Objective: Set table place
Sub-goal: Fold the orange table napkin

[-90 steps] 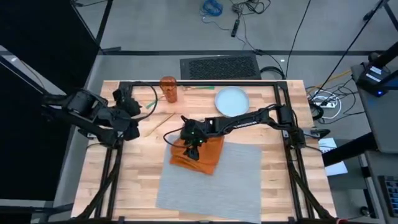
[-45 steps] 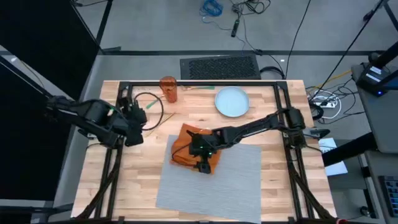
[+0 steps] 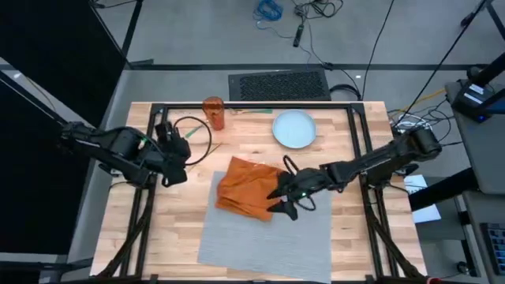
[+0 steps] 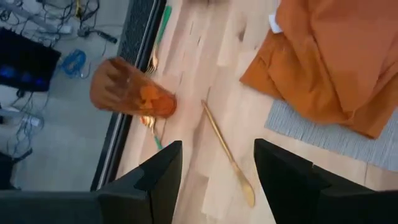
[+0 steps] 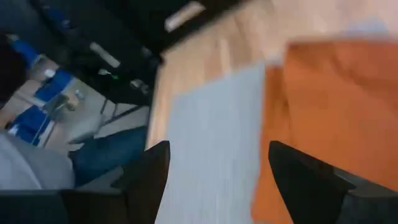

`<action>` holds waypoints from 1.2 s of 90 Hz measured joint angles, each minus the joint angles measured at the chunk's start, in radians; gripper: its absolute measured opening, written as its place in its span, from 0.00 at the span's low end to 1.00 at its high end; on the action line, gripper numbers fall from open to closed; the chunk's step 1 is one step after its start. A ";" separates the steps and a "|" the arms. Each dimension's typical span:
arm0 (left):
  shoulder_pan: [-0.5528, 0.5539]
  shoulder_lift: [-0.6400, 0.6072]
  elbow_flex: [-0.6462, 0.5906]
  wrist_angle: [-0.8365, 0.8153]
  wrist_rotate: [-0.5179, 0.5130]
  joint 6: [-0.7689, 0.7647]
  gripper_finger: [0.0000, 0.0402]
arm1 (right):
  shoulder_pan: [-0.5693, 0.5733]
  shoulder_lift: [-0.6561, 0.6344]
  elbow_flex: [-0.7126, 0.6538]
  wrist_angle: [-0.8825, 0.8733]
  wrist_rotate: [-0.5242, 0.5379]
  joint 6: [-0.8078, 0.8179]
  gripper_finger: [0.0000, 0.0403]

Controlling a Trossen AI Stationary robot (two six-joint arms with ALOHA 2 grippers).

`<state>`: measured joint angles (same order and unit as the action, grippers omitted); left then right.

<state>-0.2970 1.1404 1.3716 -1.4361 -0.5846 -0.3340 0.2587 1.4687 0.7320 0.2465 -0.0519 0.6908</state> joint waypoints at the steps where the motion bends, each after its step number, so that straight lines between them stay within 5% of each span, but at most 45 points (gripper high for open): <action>1: 0.000 0.000 0.000 0.002 0.000 0.000 0.46 | 0.004 0.002 -0.005 -0.006 0.010 0.009 0.64; 75: 0.000 0.000 0.000 0.007 0.020 0.000 0.46 | 0.157 0.035 -0.092 -0.059 0.378 0.257 0.64; 87: 0.000 0.000 -0.013 0.046 0.030 0.017 0.46 | 0.081 0.034 -0.093 0.029 0.416 0.132 0.64; 108: 0.000 0.000 -0.106 0.071 0.103 -0.006 0.46 | -0.105 0.033 -0.093 0.031 0.298 0.037 0.64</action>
<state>-0.2970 1.1400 1.2654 -1.3653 -0.4814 -0.3404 0.1537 1.5017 0.6388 0.2771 0.2462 0.7274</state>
